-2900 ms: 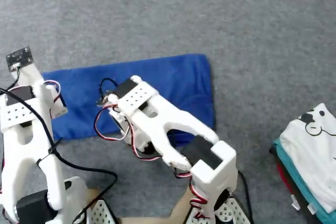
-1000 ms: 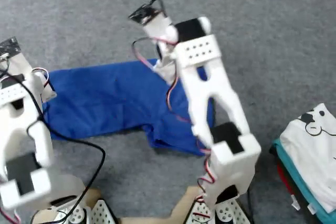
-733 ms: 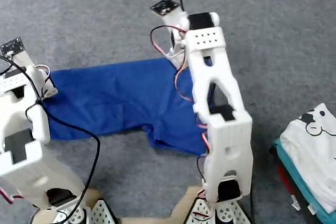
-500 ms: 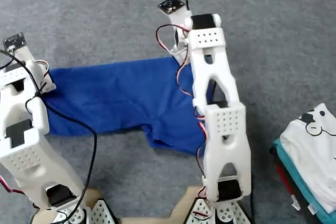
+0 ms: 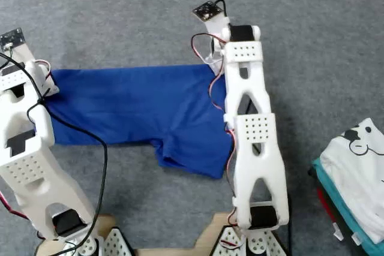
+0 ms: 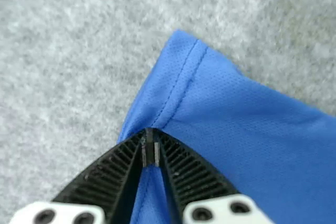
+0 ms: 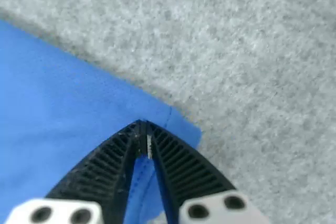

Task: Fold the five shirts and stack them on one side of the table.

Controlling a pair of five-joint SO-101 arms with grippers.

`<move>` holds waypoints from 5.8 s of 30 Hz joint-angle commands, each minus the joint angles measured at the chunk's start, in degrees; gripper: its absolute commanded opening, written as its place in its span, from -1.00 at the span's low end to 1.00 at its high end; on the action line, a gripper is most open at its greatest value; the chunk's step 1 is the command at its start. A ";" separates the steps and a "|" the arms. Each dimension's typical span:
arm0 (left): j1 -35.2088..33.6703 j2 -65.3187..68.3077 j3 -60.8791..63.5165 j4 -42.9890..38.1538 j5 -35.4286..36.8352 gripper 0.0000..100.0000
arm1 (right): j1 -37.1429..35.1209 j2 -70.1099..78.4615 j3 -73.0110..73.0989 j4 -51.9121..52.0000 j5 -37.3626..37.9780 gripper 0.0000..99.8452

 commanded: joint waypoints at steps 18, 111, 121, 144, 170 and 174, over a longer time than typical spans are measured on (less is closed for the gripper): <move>-6.86 -2.59 -2.99 1.14 12.57 -0.96 | -11.21 -41.45 22.29 11.52 8.26 -0.99; -3.43 -3.12 -1.41 1.14 12.84 -0.67 | -24.57 -39.96 45.32 0.62 41.85 -0.99; -3.52 -3.12 -1.41 1.14 12.84 -0.67 | -24.66 -28.97 33.45 0.26 43.87 -0.80; -3.52 -3.12 -1.41 1.14 12.84 -0.67 | -20.09 -27.12 25.71 10.64 35.08 -0.87; -3.34 -3.12 -1.41 1.32 10.90 -0.67 | -19.30 -3.56 -7.87 5.89 34.99 -0.99; -3.34 -3.12 -1.41 1.32 10.90 -0.67 | -21.49 -2.24 -13.76 9.93 34.90 -0.99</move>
